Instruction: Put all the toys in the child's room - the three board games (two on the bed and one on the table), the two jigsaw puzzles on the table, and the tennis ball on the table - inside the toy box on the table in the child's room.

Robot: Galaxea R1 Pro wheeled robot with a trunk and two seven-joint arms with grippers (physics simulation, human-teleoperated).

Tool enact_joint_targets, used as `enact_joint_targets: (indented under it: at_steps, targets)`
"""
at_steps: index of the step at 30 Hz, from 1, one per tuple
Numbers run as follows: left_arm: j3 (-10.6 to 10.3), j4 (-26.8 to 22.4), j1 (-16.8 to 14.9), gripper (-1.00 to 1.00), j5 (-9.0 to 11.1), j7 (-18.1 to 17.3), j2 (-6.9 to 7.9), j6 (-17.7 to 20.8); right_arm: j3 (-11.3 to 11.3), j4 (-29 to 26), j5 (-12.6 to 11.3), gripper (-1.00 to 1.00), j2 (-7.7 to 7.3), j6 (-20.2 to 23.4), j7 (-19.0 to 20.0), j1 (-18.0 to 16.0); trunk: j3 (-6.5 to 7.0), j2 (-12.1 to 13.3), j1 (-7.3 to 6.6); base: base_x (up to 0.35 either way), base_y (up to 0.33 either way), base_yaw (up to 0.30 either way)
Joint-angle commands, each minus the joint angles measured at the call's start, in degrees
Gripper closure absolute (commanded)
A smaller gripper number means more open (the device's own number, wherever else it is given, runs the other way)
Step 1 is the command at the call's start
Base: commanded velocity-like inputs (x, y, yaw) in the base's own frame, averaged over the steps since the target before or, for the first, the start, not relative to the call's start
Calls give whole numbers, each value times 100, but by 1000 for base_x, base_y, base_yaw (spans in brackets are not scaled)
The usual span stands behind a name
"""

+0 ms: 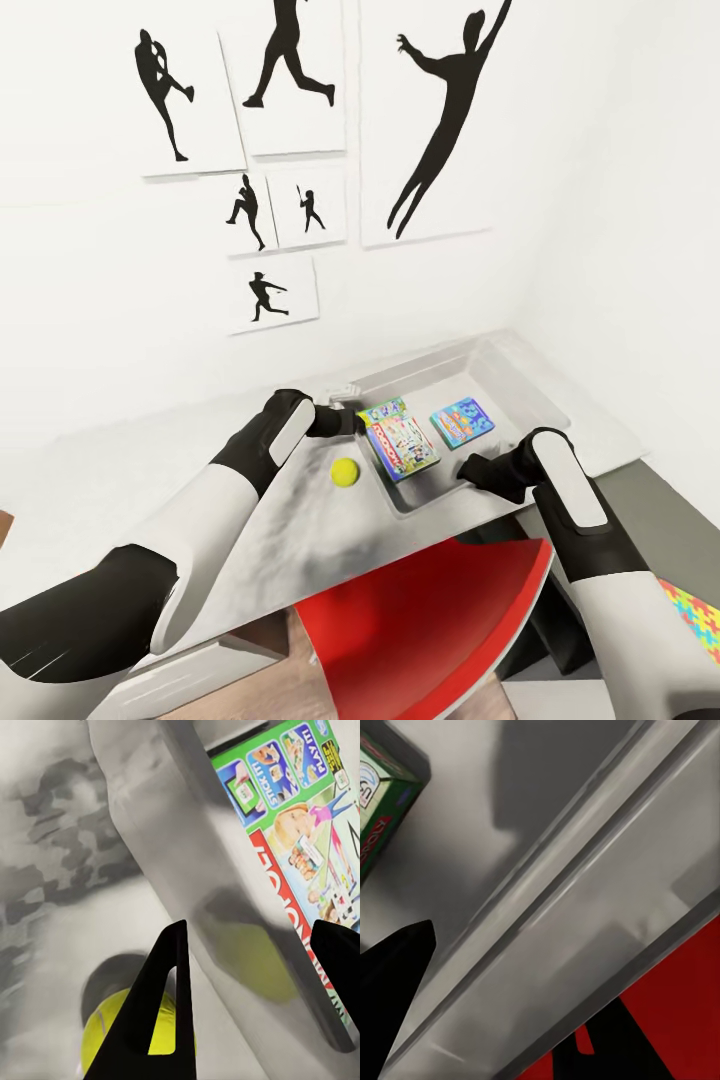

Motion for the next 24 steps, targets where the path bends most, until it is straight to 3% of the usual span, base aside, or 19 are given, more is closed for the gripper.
enact_joint_targets:
  at_steps: [1,24]
  targets:
    - [-38,3,-1,100,196,55,0,11,9,-114,-186,100,-4,4,-49,-9,-10,-11,3,0,0,3]
    - [-38,-5,-1,100,196,52,0,-2,12,-112,-180,100,-4,4,-49,-9,-11,-11,3,-12,-41,0]
